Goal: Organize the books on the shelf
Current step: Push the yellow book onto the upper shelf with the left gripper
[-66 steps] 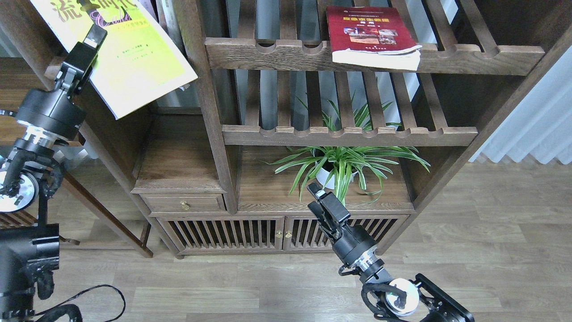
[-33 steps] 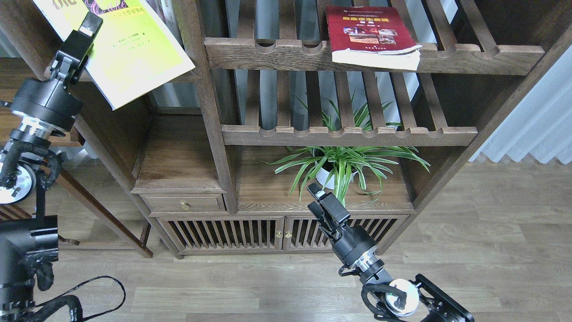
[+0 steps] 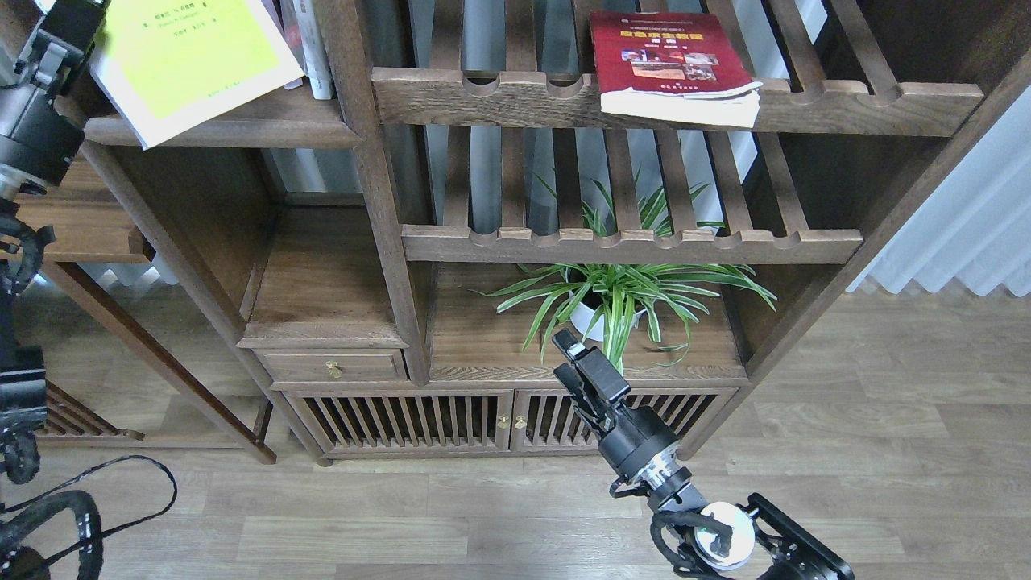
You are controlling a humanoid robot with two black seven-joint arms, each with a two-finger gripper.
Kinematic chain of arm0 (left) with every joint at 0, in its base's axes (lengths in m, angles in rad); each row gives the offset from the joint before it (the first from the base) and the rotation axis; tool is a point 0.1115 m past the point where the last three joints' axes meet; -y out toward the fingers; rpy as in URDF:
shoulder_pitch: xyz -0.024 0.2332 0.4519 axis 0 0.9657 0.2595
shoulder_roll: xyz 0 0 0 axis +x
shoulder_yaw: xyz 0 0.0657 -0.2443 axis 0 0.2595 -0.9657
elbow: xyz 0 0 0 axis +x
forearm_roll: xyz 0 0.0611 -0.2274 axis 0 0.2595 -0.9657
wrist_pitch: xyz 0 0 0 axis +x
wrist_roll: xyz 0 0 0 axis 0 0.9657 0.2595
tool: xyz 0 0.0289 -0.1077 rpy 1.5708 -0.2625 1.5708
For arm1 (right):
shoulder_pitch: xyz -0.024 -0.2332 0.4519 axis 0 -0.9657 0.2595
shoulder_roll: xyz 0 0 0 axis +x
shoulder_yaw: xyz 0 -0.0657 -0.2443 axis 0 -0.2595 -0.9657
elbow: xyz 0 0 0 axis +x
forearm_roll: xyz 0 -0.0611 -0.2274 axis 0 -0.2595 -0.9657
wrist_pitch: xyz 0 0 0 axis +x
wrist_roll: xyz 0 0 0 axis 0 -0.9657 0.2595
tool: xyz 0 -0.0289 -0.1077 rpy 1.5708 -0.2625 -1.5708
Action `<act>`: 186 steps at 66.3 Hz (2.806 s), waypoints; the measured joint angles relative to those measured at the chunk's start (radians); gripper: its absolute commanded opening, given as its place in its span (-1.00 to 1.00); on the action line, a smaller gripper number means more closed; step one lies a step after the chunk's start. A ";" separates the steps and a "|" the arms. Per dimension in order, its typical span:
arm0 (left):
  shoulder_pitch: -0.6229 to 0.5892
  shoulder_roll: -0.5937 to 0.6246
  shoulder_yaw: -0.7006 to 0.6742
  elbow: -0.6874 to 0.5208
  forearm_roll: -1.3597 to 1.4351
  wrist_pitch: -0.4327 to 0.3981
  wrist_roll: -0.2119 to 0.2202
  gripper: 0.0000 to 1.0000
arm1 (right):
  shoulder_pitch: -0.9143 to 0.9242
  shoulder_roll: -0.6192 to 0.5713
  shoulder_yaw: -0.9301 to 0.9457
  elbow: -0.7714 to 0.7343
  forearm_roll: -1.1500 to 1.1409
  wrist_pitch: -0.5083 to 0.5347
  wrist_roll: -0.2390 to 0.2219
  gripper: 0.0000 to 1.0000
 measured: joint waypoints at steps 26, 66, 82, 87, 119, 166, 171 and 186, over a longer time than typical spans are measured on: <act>-0.092 0.004 0.072 0.062 0.013 0.000 -0.048 -1.00 | 0.001 0.000 0.000 0.000 0.001 0.000 0.000 0.97; -0.089 0.139 0.097 0.126 0.012 0.000 -0.017 -1.00 | -0.001 0.000 0.003 0.002 0.003 0.000 -0.003 0.97; -0.129 0.143 0.108 0.163 0.063 0.000 -0.018 -1.00 | 0.009 0.000 -0.002 0.002 0.001 0.000 -0.005 0.97; -0.151 0.145 0.112 0.193 0.077 0.000 -0.019 -1.00 | 0.010 0.000 -0.002 0.003 -0.001 0.000 -0.005 0.97; -0.313 0.126 0.195 0.366 0.107 0.000 -0.097 -1.00 | 0.015 0.000 -0.002 0.006 0.001 0.000 -0.005 0.97; -0.431 0.123 0.253 0.601 0.114 0.032 -0.102 -1.00 | 0.011 0.000 0.000 0.015 0.002 0.000 -0.002 0.97; -0.433 0.123 0.259 0.622 0.114 0.033 -0.101 -1.00 | 0.011 0.000 0.000 0.015 0.002 0.000 -0.002 0.97; -0.433 0.132 0.300 0.670 0.115 0.035 -0.131 -1.00 | 0.008 0.000 0.001 0.016 0.002 0.000 -0.002 0.97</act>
